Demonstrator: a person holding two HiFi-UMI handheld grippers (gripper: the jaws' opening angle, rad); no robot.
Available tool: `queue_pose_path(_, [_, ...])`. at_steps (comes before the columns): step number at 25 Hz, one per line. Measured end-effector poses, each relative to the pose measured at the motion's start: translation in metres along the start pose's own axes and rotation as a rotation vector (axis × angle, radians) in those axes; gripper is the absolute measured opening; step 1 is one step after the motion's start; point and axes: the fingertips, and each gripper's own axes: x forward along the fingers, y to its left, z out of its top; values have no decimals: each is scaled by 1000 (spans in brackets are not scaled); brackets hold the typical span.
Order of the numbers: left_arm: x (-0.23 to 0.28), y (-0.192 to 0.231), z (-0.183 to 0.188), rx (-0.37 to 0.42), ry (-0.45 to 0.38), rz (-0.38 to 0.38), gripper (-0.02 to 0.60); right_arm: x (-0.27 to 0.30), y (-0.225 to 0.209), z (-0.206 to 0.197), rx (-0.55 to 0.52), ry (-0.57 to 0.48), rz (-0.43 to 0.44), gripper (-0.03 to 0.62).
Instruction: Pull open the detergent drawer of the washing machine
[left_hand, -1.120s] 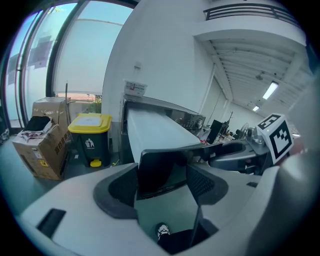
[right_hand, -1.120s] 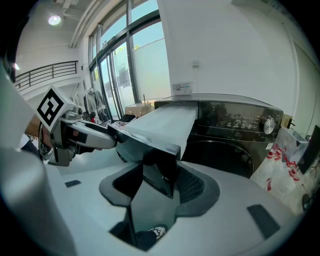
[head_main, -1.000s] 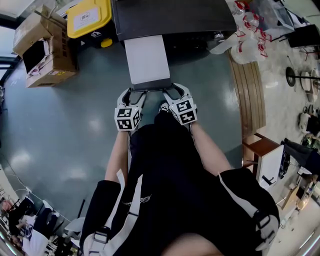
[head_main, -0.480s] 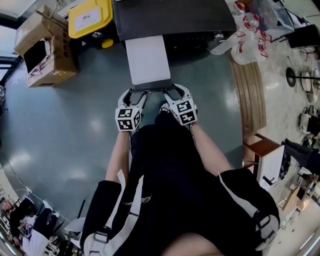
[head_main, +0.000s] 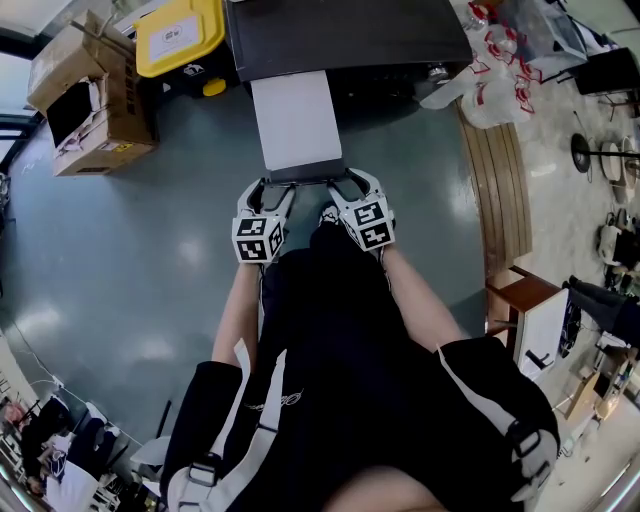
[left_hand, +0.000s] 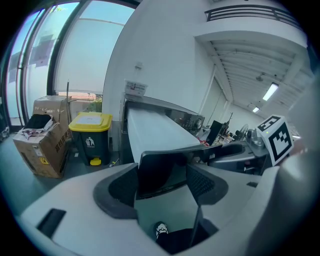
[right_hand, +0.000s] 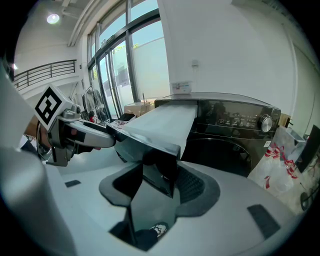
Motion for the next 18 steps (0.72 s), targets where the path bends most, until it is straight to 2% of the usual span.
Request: queue_pose_path(18, [2,1,-3,11,11,0,303,3,-4,-7,48,3,-19,218])
